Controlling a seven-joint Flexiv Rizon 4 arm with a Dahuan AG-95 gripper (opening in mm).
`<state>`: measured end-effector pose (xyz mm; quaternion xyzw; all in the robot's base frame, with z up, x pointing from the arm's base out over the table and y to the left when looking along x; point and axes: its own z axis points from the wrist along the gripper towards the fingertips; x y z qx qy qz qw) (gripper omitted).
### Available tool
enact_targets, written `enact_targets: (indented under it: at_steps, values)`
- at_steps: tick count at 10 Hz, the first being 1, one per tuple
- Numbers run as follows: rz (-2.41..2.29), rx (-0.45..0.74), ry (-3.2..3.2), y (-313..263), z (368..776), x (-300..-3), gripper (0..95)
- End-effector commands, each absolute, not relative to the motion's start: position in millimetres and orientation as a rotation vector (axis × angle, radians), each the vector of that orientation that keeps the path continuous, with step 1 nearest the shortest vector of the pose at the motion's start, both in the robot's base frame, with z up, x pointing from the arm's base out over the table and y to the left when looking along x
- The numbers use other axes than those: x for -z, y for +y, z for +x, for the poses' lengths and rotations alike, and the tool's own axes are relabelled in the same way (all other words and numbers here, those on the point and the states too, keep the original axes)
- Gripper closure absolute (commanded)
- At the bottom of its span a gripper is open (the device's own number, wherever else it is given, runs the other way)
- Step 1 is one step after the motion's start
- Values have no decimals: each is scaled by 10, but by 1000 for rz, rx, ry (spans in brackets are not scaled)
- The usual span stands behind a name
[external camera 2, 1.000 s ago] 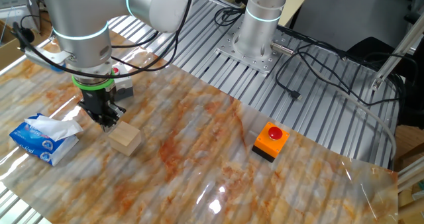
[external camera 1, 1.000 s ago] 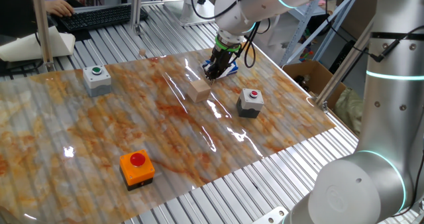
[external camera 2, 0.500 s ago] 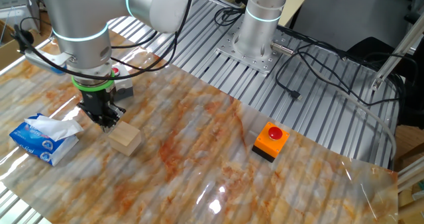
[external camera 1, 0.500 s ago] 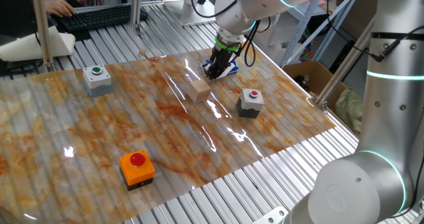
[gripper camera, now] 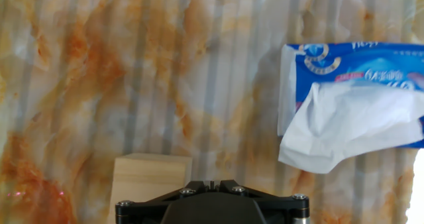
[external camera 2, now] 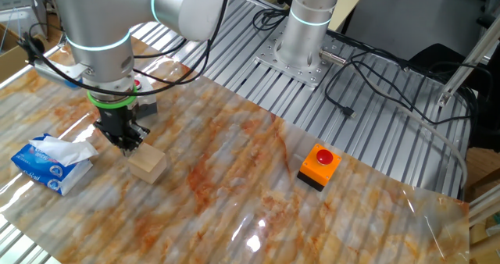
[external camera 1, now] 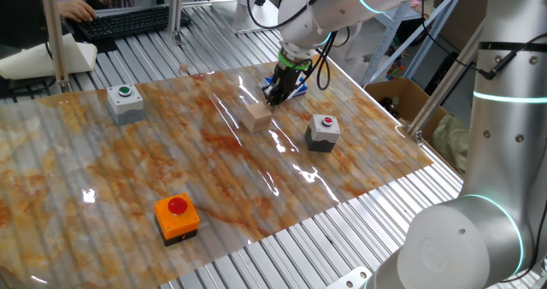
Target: Use the gripper to push the small block from left to right
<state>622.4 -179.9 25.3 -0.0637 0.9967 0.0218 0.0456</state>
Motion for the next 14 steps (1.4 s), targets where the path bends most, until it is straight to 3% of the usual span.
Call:
enact_targets:
  at_steps: [1,14]
  values:
    - [-186,-69,3045,-1768,6213,-232,950]
    - [10,-69,3043,-1012,6270,-291,950]
